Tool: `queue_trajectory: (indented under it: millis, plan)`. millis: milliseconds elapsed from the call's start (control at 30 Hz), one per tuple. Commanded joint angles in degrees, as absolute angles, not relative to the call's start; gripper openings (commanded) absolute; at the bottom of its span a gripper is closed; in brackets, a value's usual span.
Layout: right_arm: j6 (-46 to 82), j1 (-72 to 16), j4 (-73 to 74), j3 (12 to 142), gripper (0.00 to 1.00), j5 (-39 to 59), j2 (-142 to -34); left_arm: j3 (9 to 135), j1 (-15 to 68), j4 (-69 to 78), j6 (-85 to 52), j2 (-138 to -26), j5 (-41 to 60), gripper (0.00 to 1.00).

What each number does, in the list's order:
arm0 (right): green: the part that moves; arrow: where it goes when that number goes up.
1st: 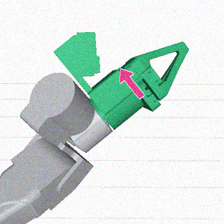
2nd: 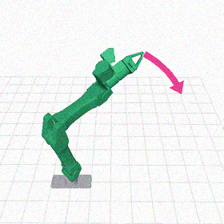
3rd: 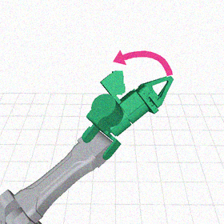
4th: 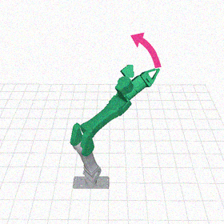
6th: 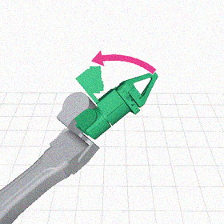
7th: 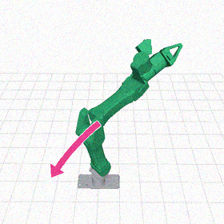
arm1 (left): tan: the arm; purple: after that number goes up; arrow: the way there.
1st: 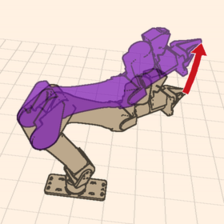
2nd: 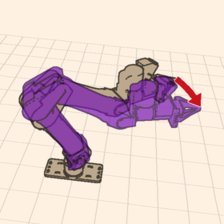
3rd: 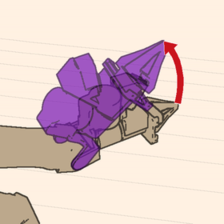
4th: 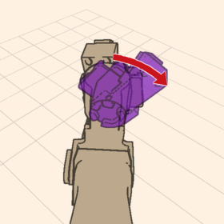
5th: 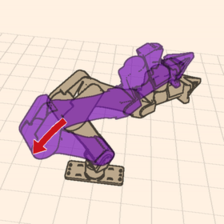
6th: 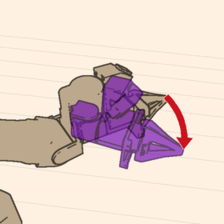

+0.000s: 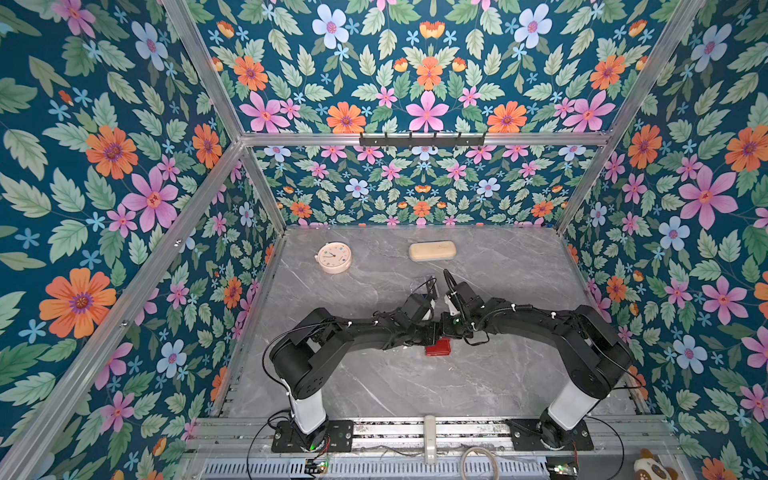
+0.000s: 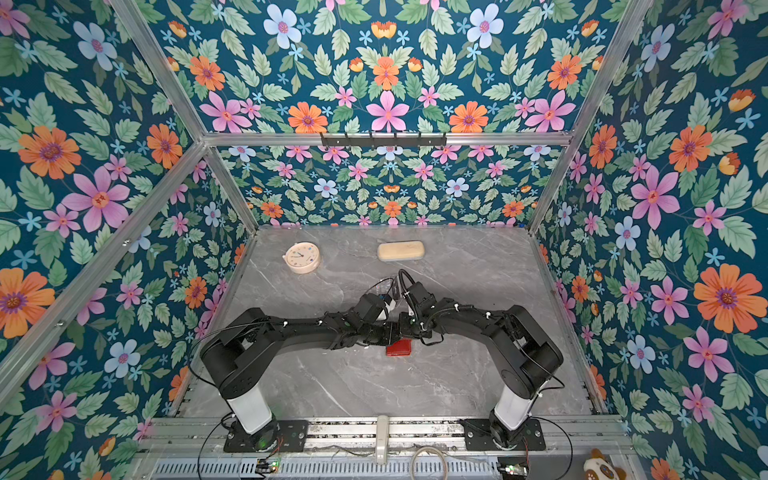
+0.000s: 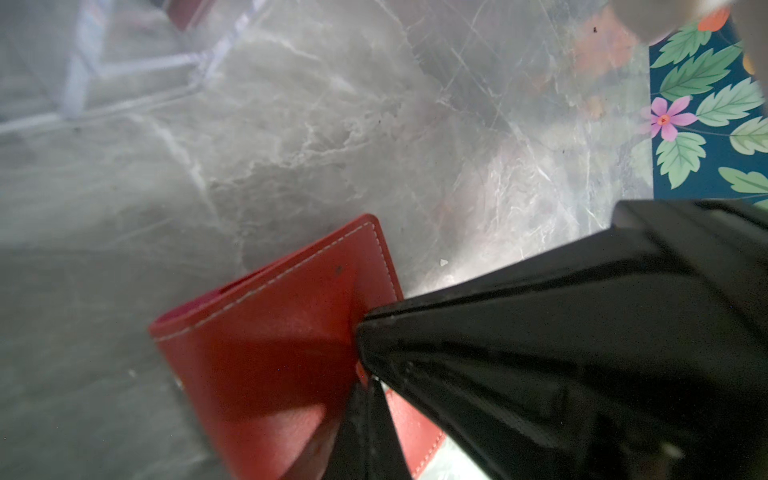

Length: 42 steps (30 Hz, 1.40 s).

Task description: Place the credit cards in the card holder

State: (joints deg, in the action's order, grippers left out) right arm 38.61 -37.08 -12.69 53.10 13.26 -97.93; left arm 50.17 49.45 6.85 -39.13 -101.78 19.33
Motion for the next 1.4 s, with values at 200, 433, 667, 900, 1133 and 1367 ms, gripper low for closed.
queue_trajectory:
  millis: [200,433,667,900,1133,1367]
  plan:
    - [39.2,-37.4,-16.6,51.1,0.08,11.7,-95.5,49.8,49.1,4.5,-40.1,-102.0,18.3,0.00]
    - [40.1,-36.5,-13.2,49.3,0.03,13.8,-89.1,49.7,49.1,4.4,-40.0,-102.0,18.5,0.00]
    - [40.5,-36.1,-9.7,49.3,0.00,18.4,-91.3,49.6,49.1,4.3,-39.9,-101.8,18.4,0.00]
    - [41.5,-36.1,-9.3,49.1,0.00,18.2,-94.5,49.6,49.1,4.5,-40.0,-102.0,18.5,0.00]
    - [41.1,-36.1,-12.2,47.8,0.00,15.4,-96.8,49.8,49.1,4.5,-40.0,-102.7,19.2,0.00]
    - [40.4,-36.1,-15.3,47.2,0.00,12.2,-97.1,50.4,49.1,4.5,-39.9,-103.6,20.7,0.00]
